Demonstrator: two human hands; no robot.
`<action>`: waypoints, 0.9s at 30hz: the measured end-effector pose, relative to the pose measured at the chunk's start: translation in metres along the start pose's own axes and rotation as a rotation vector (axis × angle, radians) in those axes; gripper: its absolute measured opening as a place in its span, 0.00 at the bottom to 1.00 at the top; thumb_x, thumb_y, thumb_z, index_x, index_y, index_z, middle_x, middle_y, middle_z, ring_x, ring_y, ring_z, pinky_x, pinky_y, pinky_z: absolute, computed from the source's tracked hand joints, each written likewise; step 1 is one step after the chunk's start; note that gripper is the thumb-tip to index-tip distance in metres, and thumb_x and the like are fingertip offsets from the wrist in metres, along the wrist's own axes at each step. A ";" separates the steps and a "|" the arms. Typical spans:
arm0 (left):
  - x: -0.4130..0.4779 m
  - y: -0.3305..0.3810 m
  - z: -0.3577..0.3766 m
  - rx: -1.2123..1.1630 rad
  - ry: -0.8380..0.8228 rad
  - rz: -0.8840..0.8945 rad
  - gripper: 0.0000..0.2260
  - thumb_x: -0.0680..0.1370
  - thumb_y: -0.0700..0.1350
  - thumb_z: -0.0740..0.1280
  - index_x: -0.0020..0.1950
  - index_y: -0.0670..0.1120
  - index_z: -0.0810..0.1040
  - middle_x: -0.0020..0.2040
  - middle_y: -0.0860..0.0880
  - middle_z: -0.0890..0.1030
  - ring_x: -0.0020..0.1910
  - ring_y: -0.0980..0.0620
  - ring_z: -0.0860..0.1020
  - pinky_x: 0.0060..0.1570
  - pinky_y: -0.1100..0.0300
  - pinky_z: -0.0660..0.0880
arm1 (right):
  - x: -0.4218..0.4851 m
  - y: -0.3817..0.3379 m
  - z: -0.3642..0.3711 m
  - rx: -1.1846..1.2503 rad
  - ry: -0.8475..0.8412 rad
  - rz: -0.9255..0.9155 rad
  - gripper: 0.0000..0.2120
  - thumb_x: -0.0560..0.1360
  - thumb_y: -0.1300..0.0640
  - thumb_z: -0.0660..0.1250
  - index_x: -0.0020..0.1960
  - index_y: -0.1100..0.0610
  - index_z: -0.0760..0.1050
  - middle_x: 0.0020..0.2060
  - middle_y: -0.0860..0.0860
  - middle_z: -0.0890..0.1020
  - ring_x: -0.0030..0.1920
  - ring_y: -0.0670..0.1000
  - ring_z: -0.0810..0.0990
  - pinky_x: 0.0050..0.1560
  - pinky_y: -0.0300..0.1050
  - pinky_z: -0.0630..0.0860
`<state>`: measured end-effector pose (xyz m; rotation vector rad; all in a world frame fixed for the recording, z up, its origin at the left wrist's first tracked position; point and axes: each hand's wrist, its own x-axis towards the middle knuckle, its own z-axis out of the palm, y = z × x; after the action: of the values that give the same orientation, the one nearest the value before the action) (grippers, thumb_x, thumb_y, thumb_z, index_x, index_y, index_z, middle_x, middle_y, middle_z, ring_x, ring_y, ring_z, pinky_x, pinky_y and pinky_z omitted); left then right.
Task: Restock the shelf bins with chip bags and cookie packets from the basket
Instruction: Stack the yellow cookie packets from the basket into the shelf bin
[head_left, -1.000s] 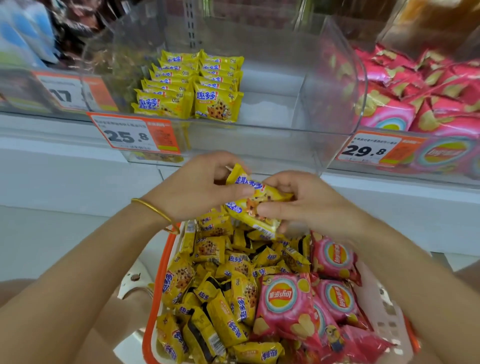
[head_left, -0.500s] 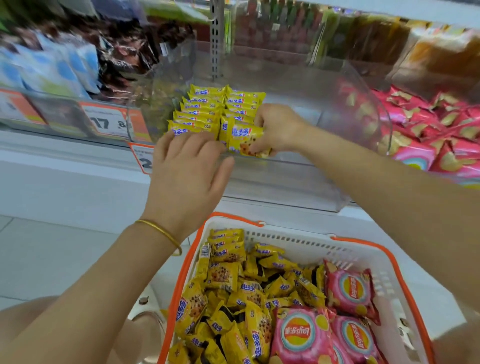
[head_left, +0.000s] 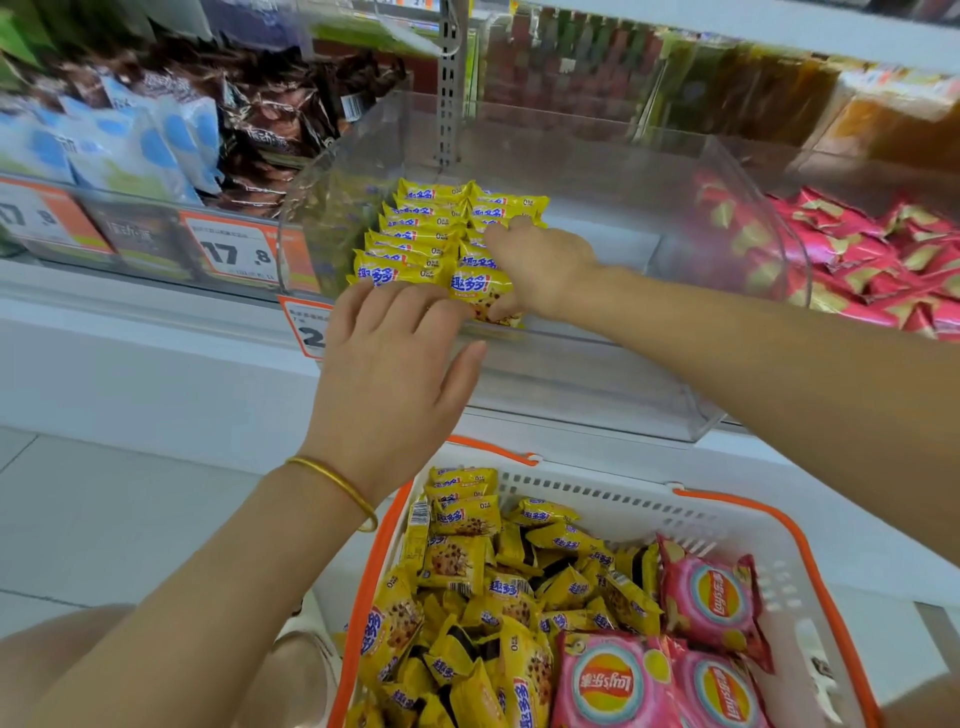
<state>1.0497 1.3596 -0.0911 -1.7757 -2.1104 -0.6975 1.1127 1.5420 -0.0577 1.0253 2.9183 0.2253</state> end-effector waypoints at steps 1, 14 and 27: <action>0.000 -0.001 0.000 -0.004 0.006 0.003 0.17 0.78 0.53 0.55 0.56 0.46 0.78 0.55 0.47 0.79 0.57 0.43 0.75 0.65 0.46 0.61 | -0.002 0.001 -0.001 0.012 -0.001 -0.001 0.32 0.69 0.46 0.74 0.63 0.60 0.65 0.60 0.58 0.71 0.58 0.61 0.75 0.43 0.49 0.67; -0.035 0.015 -0.008 -0.142 0.034 0.236 0.11 0.76 0.44 0.60 0.47 0.42 0.80 0.43 0.46 0.81 0.42 0.42 0.76 0.39 0.52 0.73 | -0.162 -0.018 -0.042 0.833 0.234 -0.045 0.11 0.69 0.59 0.73 0.44 0.53 0.71 0.33 0.48 0.76 0.31 0.49 0.78 0.30 0.39 0.72; -0.055 0.015 0.035 0.058 -0.739 0.122 0.14 0.81 0.52 0.55 0.63 0.54 0.73 0.60 0.52 0.75 0.62 0.52 0.69 0.53 0.53 0.74 | -0.184 -0.048 0.187 0.530 -0.795 -0.248 0.17 0.74 0.55 0.70 0.61 0.57 0.75 0.56 0.53 0.76 0.53 0.53 0.75 0.46 0.46 0.70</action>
<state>1.0780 1.3341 -0.1458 -2.3479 -2.3633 0.0892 1.2428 1.4127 -0.2519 0.5622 2.3304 -0.8059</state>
